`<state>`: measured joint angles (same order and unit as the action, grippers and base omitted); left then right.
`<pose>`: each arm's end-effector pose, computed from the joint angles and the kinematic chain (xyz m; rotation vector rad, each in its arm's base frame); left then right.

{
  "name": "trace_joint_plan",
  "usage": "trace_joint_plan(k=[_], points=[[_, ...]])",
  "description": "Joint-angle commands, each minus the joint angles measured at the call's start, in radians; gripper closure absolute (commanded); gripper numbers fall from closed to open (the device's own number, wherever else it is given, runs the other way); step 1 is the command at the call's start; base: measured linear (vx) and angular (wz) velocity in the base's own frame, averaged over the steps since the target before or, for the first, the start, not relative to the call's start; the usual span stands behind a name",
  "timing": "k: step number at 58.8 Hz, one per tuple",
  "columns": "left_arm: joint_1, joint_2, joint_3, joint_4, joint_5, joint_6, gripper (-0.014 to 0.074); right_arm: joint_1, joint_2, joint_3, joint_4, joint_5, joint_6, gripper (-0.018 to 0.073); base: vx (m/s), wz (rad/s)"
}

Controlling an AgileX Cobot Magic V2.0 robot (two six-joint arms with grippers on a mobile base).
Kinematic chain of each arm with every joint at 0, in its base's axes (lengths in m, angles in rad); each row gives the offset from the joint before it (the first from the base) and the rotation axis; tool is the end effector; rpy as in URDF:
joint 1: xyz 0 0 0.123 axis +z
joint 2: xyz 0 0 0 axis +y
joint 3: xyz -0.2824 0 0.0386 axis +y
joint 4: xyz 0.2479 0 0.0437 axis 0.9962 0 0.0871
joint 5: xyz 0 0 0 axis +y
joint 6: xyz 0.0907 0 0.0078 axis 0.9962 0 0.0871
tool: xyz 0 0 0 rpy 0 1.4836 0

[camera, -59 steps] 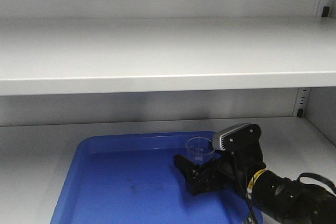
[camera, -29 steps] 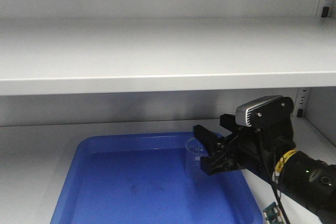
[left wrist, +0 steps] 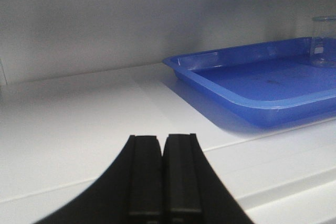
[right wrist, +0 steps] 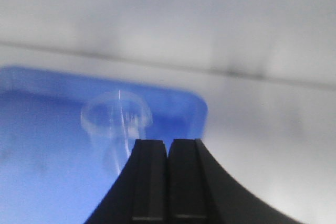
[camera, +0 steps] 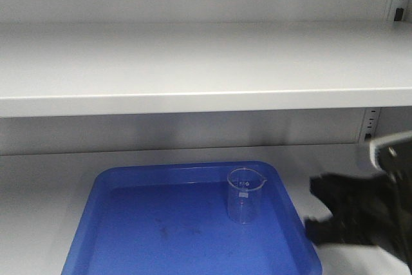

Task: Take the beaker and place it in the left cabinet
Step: 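Open the right gripper and withdraw it from the beaker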

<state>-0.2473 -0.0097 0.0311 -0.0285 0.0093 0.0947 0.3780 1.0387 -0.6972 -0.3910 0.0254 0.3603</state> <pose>0.0552 -0.0140 0.2023 0.2369 1.4974 -0.1453 0.2101 0.0824 0.3190 -0.3697 1.8178 0.2331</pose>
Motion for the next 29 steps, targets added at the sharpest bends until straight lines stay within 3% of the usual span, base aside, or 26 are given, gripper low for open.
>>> trace_joint_plan(k=[1, 13, 29], points=[[-0.006, -0.019, 0.016, -0.008, -0.085, -0.003, 0.0596, -0.007, -0.1, 0.06, -0.001, -0.057, 0.004, 0.0566, 0.0, 0.0], [-0.006, -0.019, 0.016, -0.008, -0.085, -0.003, 0.0596, -0.007, -0.304, 0.204, -0.001, -0.045, 0.002, 0.0566, 0.0, 0.0], [-0.006, -0.019, 0.016, -0.008, -0.085, -0.003, 0.0596, -0.007, -0.443, 0.269, -0.005, -0.031, 0.001, 0.0566, 0.0, 0.0]])
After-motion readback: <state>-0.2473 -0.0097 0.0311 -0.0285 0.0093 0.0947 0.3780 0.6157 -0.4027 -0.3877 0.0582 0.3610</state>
